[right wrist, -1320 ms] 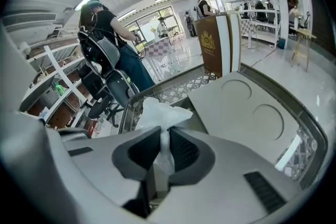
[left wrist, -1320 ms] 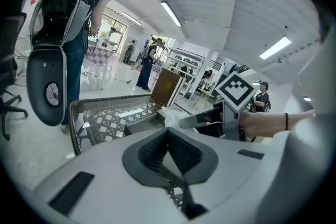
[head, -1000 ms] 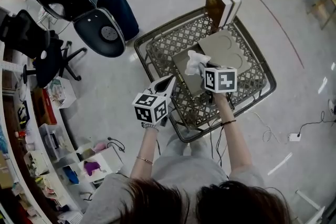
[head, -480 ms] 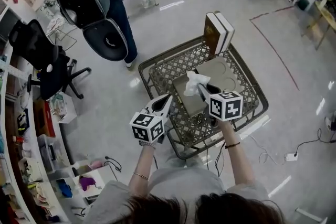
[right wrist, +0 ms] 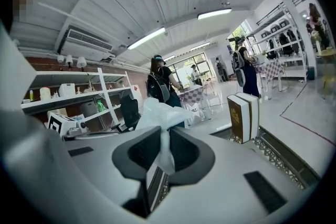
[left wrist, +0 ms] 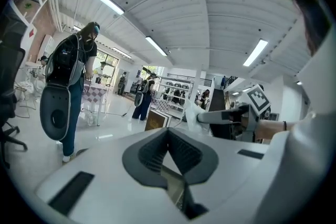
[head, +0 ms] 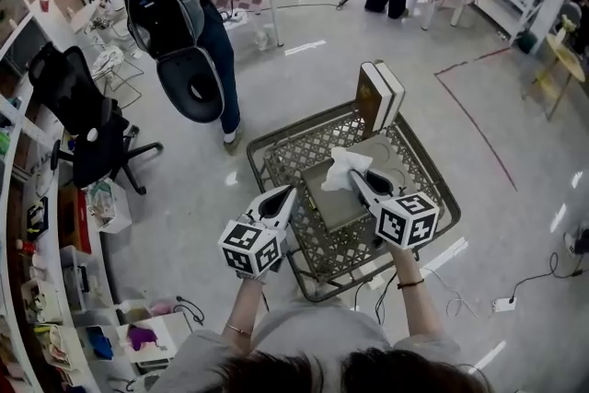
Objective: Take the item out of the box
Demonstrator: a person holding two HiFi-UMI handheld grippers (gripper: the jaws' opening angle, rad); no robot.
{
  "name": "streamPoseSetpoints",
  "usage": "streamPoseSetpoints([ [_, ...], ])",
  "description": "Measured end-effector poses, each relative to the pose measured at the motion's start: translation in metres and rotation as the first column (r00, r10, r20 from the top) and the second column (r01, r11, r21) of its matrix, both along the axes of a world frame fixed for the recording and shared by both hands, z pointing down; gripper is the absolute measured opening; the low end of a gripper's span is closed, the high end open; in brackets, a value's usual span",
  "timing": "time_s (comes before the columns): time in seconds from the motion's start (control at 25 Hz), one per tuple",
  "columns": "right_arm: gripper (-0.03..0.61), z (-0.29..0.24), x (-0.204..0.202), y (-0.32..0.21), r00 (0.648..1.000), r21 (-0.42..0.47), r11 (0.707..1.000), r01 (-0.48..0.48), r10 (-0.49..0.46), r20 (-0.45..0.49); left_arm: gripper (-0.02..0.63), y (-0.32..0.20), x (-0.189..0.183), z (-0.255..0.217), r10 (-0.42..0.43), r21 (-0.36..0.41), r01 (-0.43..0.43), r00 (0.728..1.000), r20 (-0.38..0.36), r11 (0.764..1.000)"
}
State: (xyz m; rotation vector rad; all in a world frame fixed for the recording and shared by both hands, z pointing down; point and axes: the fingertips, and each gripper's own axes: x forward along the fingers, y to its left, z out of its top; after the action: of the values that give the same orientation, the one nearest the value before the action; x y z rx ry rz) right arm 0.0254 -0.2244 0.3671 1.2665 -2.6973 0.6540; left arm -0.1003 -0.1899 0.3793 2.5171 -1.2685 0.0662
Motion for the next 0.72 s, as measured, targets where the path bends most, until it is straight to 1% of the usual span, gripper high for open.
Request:
streamPoseSetpoints([
  [0.12,0.064,-0.022,0.003,0.008,0.999,0.057,0.998,-0.002,0.0,0.043,0.017,0.002,-0.001,-0.017,-0.004,0.036,0.004,1.0,-0.01,0.999],
  [0.24,0.064,-0.042,0.008,0.012,0.998,0.11,0.994,-0.007,0.0,0.066,0.017,0.002,-0.001,-0.034,-0.006,0.075,0.007,1.0,-0.018,0.997],
  [0.4,0.064,-0.061,0.014,0.016,0.997,0.166,0.986,-0.016,0.004,0.075,0.017,0.004,-0.003,-0.056,0.0,0.124,0.003,1.0,-0.027,0.992],
  [0.72,0.064,-0.095,0.032,0.024,0.996,0.27,0.961,-0.052,0.031,0.08,0.017,0.009,-0.009,-0.084,-0.015,0.195,0.017,1.0,-0.016,0.981],
])
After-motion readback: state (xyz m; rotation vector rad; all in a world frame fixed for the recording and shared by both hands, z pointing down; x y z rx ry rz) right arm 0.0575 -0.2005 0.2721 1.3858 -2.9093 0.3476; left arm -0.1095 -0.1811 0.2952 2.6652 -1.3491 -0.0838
